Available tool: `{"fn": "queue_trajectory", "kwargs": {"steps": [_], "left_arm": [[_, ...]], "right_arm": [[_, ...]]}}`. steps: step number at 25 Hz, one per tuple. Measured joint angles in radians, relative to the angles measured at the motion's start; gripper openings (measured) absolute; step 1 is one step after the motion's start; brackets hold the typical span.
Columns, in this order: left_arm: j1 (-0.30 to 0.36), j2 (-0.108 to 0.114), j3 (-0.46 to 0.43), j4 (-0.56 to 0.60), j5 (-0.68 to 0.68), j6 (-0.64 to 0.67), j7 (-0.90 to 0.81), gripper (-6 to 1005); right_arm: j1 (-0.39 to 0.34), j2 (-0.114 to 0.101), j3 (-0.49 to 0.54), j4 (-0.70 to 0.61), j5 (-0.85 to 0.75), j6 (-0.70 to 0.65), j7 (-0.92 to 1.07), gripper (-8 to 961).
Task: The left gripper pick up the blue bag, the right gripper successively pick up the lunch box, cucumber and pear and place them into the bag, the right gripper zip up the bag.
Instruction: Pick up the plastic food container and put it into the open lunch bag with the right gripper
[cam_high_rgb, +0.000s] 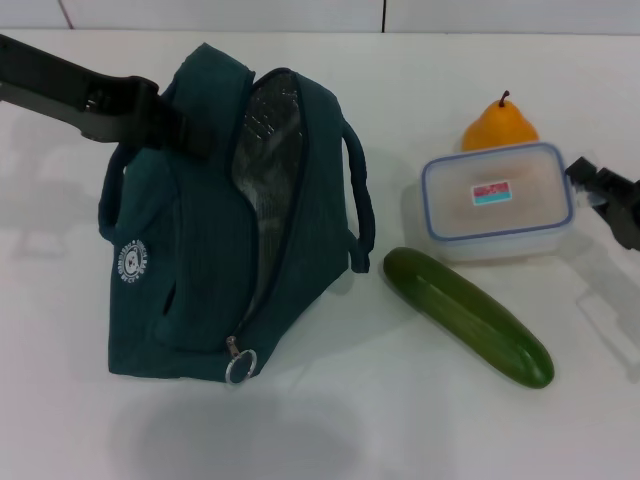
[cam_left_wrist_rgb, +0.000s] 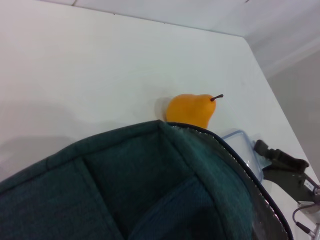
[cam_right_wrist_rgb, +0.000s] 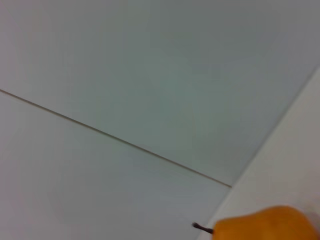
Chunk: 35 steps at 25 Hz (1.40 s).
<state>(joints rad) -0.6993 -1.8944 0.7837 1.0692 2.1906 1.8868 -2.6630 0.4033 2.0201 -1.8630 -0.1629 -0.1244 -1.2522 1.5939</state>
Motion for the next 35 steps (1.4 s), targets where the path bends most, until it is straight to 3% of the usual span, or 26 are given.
{"fn": "queue_trajectory", "kwargs": {"steps": [15, 35], "left_arm": [[0.001, 0.0, 0.0, 0.0, 0.0, 0.0, 0.0, 45], [-0.006, 0.0, 0.0, 0.0, -0.003, 0.0, 0.0, 45]], "right_arm": [[-0.008, -0.002, 0.104, 0.008, 0.011, -0.158, -0.027, 97], [0.013, -0.003, 0.169, 0.002, 0.025, -0.229, -0.021, 98]]}}
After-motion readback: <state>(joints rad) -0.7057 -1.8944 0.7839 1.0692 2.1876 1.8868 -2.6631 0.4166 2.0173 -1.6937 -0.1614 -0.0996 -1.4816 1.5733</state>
